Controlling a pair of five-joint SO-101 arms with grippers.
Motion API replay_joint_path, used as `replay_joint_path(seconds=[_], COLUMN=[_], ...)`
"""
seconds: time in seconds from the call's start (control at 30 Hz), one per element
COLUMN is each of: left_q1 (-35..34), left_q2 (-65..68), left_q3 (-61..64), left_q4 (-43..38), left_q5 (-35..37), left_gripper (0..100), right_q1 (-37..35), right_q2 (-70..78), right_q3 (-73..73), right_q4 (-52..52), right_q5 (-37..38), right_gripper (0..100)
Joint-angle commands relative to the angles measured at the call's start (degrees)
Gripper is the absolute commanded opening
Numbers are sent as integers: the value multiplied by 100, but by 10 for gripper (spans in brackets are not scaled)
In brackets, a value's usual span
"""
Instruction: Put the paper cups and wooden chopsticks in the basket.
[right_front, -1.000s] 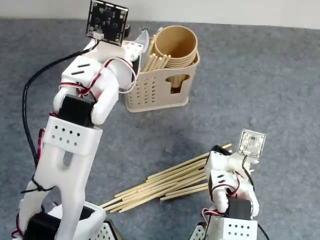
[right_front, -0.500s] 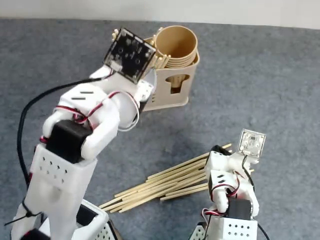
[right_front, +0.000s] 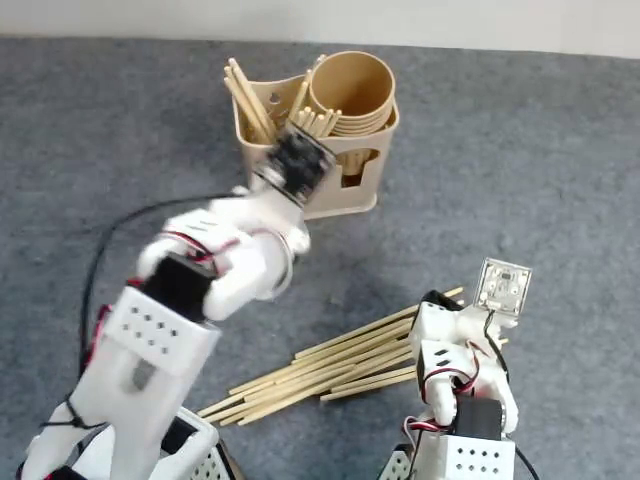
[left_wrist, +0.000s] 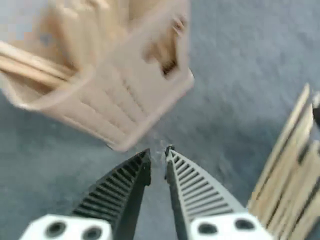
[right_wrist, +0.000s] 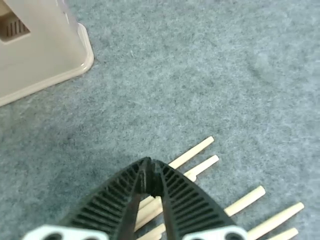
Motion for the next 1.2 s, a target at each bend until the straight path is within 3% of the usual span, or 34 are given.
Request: replay_joint_path(seconds=[0.0, 0.27, 0.57, 0.87, 1.17], left_q1=[541, 1270, 1314, 1508, 1824], left_q2=[-145, -110, -101, 48, 1358], left_q3=[365, 1182, 2360, 2431, 1895], left_q4=[-141, -193, -1152, -1125, -1125], left_q5=[-35, -35, -290, -281, 62], left_gripper=[67, 70, 71, 97, 109], right_q1=[84, 84, 84, 84, 84], right_q2=[-101, -101, -101, -101, -101], right_q3=[787, 787, 787, 787, 787], right_q4=[-136, -136, -136, -136, -136], right_q5=[53, 53, 53, 53, 44], right_gripper=[5, 5, 5, 5, 5])
